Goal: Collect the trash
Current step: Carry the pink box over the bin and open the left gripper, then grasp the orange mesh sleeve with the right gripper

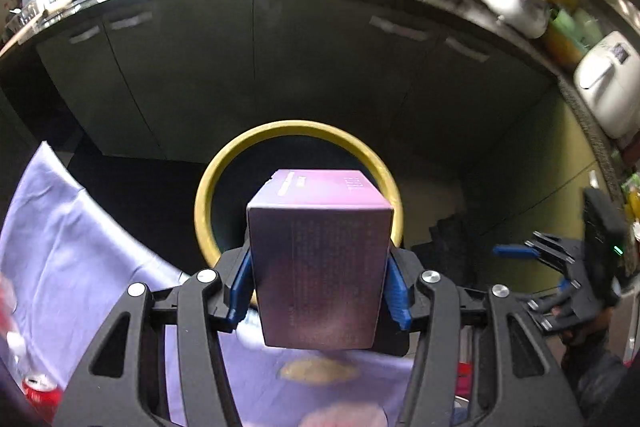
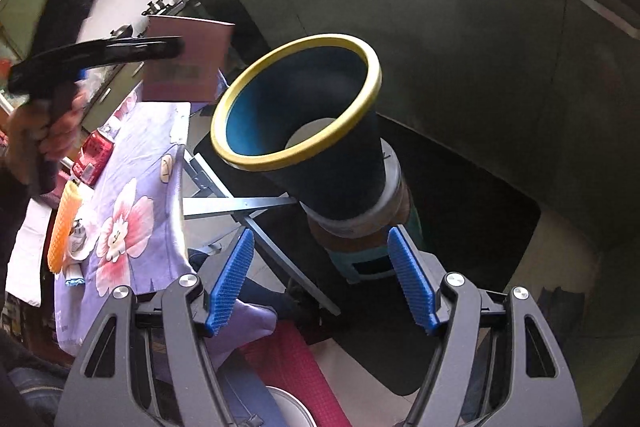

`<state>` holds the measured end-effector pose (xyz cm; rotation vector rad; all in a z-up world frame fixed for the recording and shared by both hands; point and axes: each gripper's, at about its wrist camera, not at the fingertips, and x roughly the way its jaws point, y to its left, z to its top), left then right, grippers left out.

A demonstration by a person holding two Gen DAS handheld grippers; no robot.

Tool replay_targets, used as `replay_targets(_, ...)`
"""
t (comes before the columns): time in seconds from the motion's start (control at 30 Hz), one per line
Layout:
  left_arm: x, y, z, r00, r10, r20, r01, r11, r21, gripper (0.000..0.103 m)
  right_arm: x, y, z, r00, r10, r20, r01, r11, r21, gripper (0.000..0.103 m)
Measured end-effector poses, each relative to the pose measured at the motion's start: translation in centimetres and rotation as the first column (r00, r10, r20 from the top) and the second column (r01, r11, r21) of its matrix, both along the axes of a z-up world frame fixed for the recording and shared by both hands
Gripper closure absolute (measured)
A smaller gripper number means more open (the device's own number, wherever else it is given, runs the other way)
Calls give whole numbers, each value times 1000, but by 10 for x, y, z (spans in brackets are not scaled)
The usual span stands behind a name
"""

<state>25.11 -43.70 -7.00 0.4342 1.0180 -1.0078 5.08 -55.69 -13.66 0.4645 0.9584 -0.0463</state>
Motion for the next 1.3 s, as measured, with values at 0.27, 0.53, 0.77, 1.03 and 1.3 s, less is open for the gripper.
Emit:
replay_targets(0.27,15,-12,-12,998,58,-23,-58,998,8,42,-1,0,4,1000,-2,2,2,1000,-1,33)
replay_targets(0.53,-39,85,71,984,148,102,-130,978,-163,33,6,28,8,997,77,24,-77,997,5,31)
replay_targets(0.77,-98,203,96,933,324,154,-282,928,-242,29,21,77,17,978,206,36,-205,979,-15,31)
replay_targets(1.03,-155,347,79,811,568,138,-515,806,-292,28,58,167,31,908,415,52,-413,910,-47,31)
replay_targets(1.3,-198,437,64,680,715,162,-654,691,-308,26,103,285,48,785,608,117,-615,788,31,31)
